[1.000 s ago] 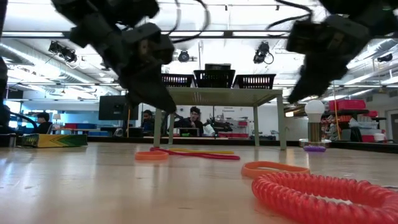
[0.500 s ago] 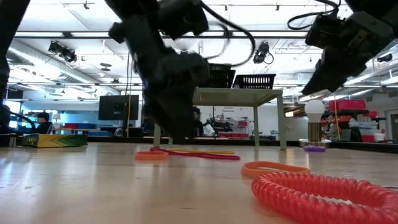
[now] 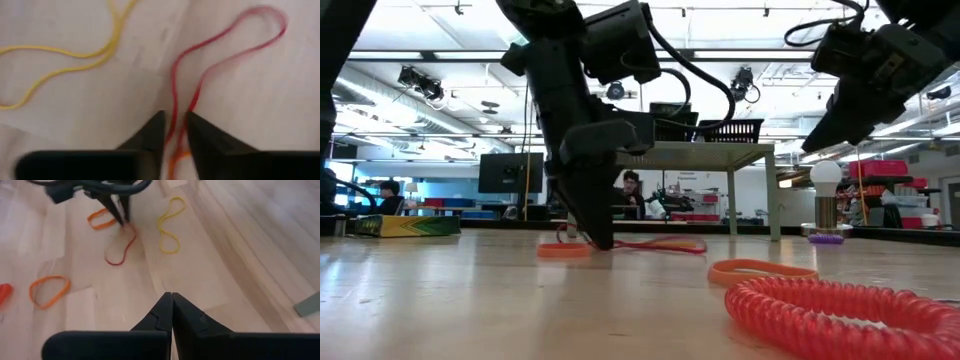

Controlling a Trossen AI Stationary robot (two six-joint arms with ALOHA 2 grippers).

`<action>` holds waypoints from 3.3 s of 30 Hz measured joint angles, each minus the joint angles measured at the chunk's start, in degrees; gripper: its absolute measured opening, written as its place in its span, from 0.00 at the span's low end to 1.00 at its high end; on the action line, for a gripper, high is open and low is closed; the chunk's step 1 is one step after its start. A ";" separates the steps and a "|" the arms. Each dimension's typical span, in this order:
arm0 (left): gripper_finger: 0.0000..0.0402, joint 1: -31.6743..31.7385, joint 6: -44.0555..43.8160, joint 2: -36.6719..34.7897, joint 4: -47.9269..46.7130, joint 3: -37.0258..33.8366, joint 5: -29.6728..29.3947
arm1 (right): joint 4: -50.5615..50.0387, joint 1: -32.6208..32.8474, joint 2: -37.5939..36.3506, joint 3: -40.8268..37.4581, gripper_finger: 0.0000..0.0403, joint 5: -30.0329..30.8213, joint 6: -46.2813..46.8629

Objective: Pick & Place Office Desk Supplies
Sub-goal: Put the red rubber band into the left black bin on the shelf

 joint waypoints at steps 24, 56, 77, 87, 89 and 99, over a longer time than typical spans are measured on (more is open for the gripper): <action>0.01 1.03 10.30 -18.77 -11.40 -0.42 3.97 | 2.49 -0.07 0.02 0.00 0.02 8.18 4.56; 0.01 36.38 6.27 -31.04 -7.20 13.97 -12.82 | 3.40 -0.07 0.04 0.04 0.02 12.60 11.90; 0.04 40.98 6.78 -19.61 -4.11 13.94 -9.74 | 3.39 -0.07 0.03 0.04 0.02 13.91 12.45; 0.01 37.65 7.31 -23.79 -4.94 13.94 -15.27 | 3.39 -0.07 0.02 0.04 0.02 14.16 12.45; 0.01 37.60 7.48 -24.46 -4.93 13.94 -16.62 | 3.36 -0.07 0.04 0.04 0.02 14.15 12.43; 0.01 35.94 9.15 -25.01 -3.53 13.94 -24.42 | 3.37 -0.07 0.04 0.02 0.02 14.20 12.45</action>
